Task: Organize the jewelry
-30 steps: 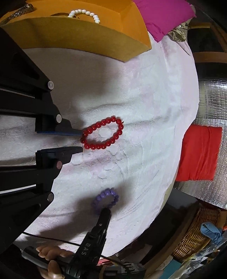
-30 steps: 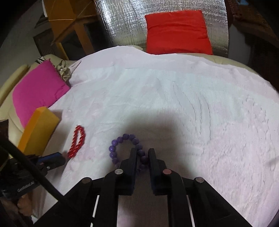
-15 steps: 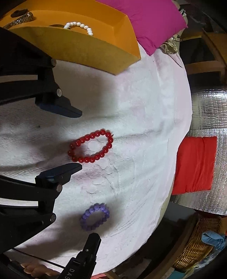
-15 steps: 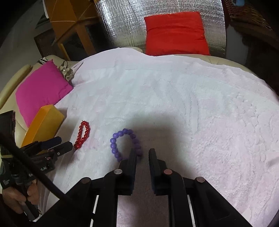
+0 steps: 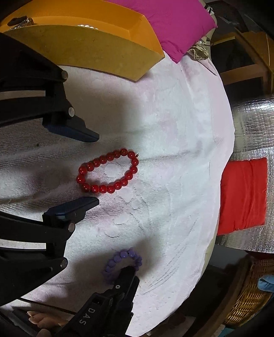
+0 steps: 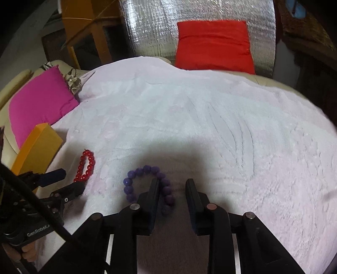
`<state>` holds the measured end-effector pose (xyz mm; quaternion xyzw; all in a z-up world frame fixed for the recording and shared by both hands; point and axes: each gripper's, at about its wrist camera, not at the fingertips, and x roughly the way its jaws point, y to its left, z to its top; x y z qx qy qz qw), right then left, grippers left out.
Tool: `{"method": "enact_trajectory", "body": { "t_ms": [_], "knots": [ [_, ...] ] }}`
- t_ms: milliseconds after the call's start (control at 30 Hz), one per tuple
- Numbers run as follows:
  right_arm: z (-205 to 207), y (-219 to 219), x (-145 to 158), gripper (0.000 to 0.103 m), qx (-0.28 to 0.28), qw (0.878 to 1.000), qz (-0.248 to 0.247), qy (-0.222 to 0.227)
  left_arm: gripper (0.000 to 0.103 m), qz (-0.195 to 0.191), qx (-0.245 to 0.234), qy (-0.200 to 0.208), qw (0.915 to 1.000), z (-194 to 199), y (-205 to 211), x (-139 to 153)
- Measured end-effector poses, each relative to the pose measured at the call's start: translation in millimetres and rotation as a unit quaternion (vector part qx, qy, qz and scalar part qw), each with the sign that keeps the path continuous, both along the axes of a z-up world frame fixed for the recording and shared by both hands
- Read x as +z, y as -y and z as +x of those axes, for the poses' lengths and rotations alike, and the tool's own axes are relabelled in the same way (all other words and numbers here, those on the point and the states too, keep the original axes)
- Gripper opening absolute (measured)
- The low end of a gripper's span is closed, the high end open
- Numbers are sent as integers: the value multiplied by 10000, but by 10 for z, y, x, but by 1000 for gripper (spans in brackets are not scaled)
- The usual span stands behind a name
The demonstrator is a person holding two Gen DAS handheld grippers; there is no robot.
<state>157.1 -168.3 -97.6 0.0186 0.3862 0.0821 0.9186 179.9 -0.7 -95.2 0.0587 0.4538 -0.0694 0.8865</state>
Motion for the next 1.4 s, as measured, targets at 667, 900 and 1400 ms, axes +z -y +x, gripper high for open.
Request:
{"method": "enact_trajectory", "body": {
  "t_ms": [667,900,1400],
  "knots": [
    [-144,297,48,11,-100,9988,257,-405,55,46,-61,11,10000,-4,12,-6],
    [-120,268,2,11,-132,9989,175,-419,45,-316,-113,-128,9994,49,-31,-39],
    [-125,295,-10,11,-28,9991,187,-384,10,-599,33,-78,9982,90,-340,45]
  ]
}}
